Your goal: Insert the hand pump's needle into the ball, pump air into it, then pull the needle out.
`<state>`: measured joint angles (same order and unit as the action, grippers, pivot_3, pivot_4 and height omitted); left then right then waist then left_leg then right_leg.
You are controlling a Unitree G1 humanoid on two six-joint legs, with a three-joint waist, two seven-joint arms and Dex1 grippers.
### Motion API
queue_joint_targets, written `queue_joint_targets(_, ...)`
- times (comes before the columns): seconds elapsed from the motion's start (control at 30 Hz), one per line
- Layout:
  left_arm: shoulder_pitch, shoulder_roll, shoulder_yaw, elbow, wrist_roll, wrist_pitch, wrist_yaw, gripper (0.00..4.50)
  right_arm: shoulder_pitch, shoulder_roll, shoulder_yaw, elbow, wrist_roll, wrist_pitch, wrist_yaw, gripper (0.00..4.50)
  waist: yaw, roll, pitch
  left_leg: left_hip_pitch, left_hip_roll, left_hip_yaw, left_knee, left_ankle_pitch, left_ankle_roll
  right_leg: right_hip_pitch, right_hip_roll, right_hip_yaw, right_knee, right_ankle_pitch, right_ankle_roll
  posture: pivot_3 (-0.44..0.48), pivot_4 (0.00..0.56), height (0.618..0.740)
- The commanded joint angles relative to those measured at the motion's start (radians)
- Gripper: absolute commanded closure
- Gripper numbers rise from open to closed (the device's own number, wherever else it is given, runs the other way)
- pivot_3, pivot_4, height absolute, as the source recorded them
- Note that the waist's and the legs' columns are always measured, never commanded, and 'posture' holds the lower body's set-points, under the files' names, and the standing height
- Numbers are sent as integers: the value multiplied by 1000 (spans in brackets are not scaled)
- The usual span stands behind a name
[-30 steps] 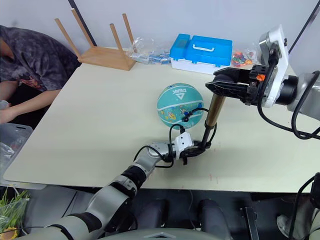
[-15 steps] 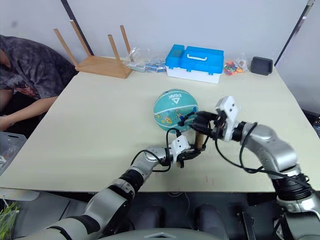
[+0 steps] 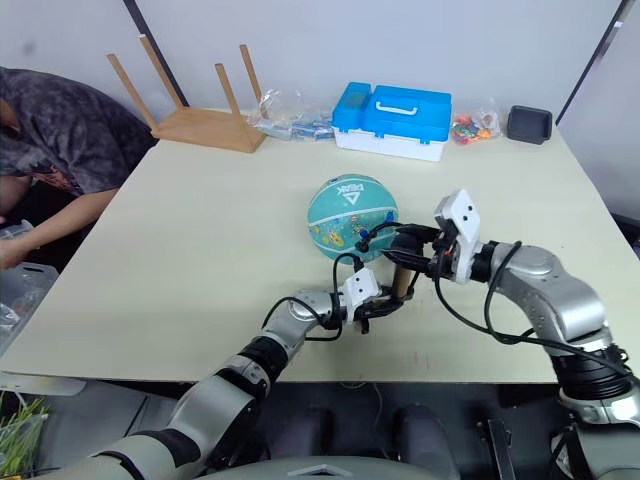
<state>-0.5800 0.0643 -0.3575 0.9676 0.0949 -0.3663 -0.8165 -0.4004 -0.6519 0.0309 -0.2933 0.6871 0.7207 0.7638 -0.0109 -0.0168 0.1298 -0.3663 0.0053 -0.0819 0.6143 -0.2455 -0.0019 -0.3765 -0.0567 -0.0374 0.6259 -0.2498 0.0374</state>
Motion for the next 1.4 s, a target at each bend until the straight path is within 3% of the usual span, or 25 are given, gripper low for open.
queue_joint_targets(0.03,77,43,-26,133,67,89,10,3546,-135,-36,-151,-89,142,111,-60,2427,1,5,6,-1,-1,0,0,0,0,-1,0,0,0,0,0,0,150,740)
queue_joint_targets(0.37,62,35,-26,157,73,87,17,3546,-376,-138,-316,-57,379,307,-145,2427,6,5,16,-8,-2,1,4,0,0,-3,-1,-4,0,1,1,0,150,740)
queue_joint_targets(0.73,88,41,-27,157,75,71,26,3546,-203,-133,-213,-92,294,272,-109,2427,4,3,11,-10,-3,0,7,0,0,-3,-1,-6,0,1,1,0,150,740)
queue_joint_targets(1.0,93,45,-25,154,74,71,30,3546,45,-27,24,-23,53,90,-83,2427,-4,-6,-4,-1,0,1,4,0,0,1,0,-4,0,0,0,0,150,740)
queue_joint_targets(1.2,92,44,-27,156,76,70,35,3546,169,31,224,170,-195,-116,-18,2427,-5,-12,-13,6,2,0,-2,-1,-1,6,1,-3,0,-4,-5,0,150,740)
queue_joint_targets(1.4,93,54,-27,147,74,71,25,3546,159,27,141,123,-178,-139,-1,2427,-7,-14,-18,7,5,0,-2,-3,-5,8,1,-3,0,-4,-6,0,150,740)
